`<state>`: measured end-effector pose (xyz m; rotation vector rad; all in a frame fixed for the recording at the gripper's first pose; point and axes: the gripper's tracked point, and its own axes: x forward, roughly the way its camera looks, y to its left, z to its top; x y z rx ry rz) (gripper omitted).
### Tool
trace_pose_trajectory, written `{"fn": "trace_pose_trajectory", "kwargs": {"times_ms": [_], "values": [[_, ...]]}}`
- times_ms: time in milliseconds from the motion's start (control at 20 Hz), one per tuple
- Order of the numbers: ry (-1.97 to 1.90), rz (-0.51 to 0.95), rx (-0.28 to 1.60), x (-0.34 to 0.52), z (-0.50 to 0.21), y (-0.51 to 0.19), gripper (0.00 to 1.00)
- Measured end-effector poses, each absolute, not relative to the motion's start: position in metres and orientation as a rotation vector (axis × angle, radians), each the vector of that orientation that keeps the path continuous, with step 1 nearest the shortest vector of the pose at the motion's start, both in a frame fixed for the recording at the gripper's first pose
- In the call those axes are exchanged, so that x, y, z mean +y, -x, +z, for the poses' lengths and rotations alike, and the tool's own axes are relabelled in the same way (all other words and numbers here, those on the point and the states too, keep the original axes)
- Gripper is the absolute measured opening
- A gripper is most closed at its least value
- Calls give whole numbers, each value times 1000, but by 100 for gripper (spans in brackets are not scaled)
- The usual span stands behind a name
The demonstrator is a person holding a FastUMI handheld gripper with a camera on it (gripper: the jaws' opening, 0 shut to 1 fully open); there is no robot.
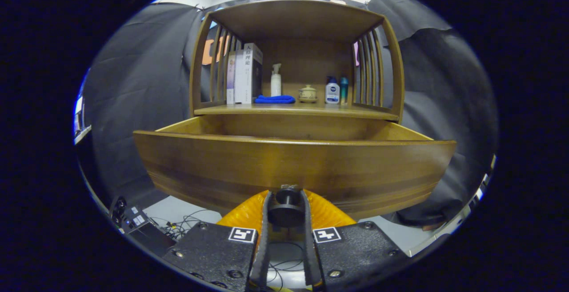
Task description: Pull open the drawer, take out the items inside it, and place them on the countertop above the cabinet.
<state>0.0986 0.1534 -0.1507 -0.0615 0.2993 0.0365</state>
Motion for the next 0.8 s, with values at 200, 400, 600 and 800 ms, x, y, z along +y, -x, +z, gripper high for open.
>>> {"fn": "trace_pose_trajectory", "kwargs": {"times_ms": [200,400,600,800], "values": [[78,38,296,155,-156,-93,33],[80,38,281,156,-159,-91,33],[86,45,274,152,-158,-87,43],[71,24,230,133,-130,-74,100]]}}
